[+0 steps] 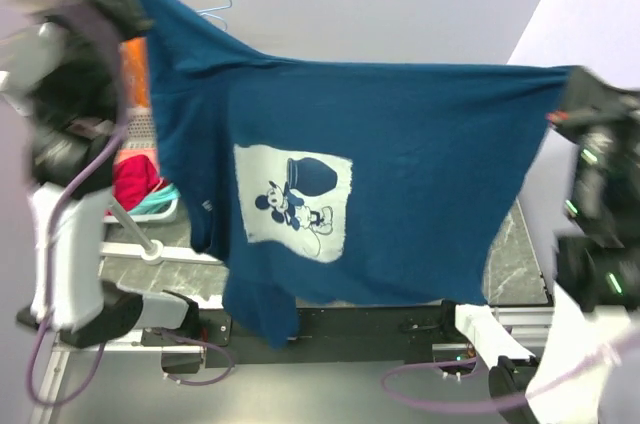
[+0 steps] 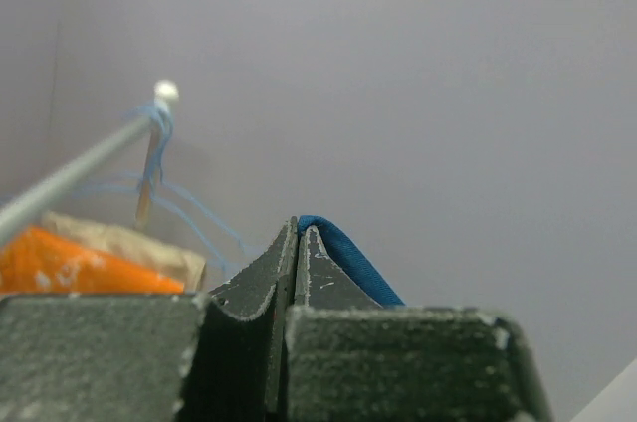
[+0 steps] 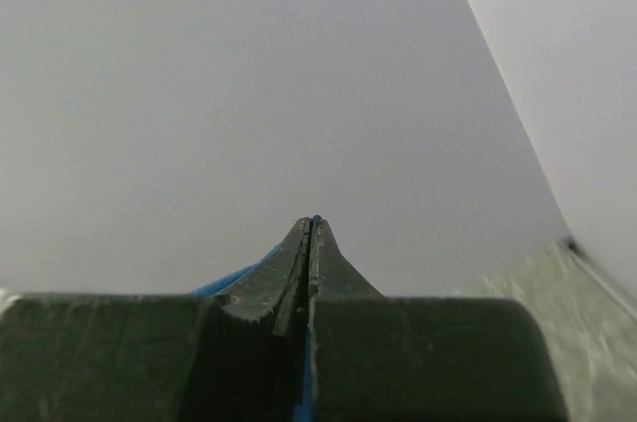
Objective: Fold and stack the t-shirts
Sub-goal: Flatten the tshirt out
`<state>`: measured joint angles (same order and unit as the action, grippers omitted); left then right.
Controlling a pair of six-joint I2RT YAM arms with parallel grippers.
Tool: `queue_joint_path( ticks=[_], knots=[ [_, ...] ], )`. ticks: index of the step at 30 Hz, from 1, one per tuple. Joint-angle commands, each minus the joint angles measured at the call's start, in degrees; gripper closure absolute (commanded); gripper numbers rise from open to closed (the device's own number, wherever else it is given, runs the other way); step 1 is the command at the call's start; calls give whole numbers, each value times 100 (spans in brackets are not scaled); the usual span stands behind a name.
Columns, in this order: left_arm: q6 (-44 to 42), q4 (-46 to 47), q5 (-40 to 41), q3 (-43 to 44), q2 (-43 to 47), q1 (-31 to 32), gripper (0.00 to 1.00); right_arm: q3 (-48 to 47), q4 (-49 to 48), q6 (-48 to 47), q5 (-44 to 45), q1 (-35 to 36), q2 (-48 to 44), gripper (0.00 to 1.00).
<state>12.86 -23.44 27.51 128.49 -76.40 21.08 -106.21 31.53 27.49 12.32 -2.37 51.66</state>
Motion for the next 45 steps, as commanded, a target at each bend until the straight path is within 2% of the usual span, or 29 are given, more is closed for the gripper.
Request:
queue_joint_path(
  ticks=[1, 5, 8, 9, 10, 13, 14, 18, 19, 20, 21, 22, 23, 25, 28, 32, 36, 37, 39, 41, 45],
  knots=[
    [172, 94, 229, -815, -935, -25, 99, 1702, -480, 554, 578, 9, 529, 100],
    [698, 340, 211, -1798, -1955, -25, 99, 3149, -894, 1398, 1166, 9, 1029, 100],
    [989, 481, 264, -1741, -3132, -25, 99, 3616, -1280, 1760, 1413, 0, 1828, 100],
    [1086, 455, 307, -1574, -3457, -34, 99, 3616, -1498, 1760, 1423, 9, 2335, 100],
    [1148, 350, 395, -1363, -4148, -43, 99, 3503, -1570, 1812, 1423, 0, 2601, 100],
    [1236, 104, 501, -151, -5432, -60, 99, 2926, -1773, 1848, 1257, -9, 3726, 100],
    [1201, 138, 510, 278, -5664, -60, 99, 2783, -1886, 1822, 1247, -18, 4181, 100],
    [1209, 743, 554, 537, -6386, -95, 99, 1791, -2247, 1673, 1159, -35, 5300, 100],
    [1184, 927, 476, 537, -6466, -122, 76, 1632, -2369, 1594, 1046, -53, 5476, 100],
    [1210, 1025, 649, 485, -6501, -130, 38, 1430, -2379, 1576, 810, -88, 5861, 95],
    [1175, 1174, 642, 363, -6467, -131, 5, 984, -2171, 1428, 773, -79, 6021, 83],
    [1201, 1323, 564, 57, -6405, -157, 1, 806, -2099, 1374, 772, -79, 6144, 66],
    [1227, 1664, 458, -129, -6327, -183, 0, 682, -2002, 1391, 807, -79, 6267, 51],
    [1323, 1773, 413, -246, -6229, -201, 1, 663, -2151, 1251, 781, -79, 6243, 29],
    [1516, 1571, 492, -87, -6177, -253, 1, 663, -2274, 1049, 790, -88, 6084, 20],
    [1439, 1826, 151, -527, -5606, -271, 1, 532, -1985, 890, 702, -71, 5918, 20],
    [1631, 361, -332, 123, -5483, -262, 1, 689, -1195, 847, 518, 0, 5680, 20],
    [1675, -243, -699, 159, -5412, -254, 1, 698, -975, 890, 500, 69, 5662, 20],
    [1684, -686, -878, -7, -5098, -201, 1, 768, -405, 908, 439, 131, 5645, 20],
    [1746, -1047, -1255, -524, -4824, -157, 1, 847, 26, 934, 290, 210, 5680, 21],
    [2018, -1663, -1695, -1123, -4384, -87, 0, 1399, 398, 899, 192, 535, 5584, 22]
  ],
)
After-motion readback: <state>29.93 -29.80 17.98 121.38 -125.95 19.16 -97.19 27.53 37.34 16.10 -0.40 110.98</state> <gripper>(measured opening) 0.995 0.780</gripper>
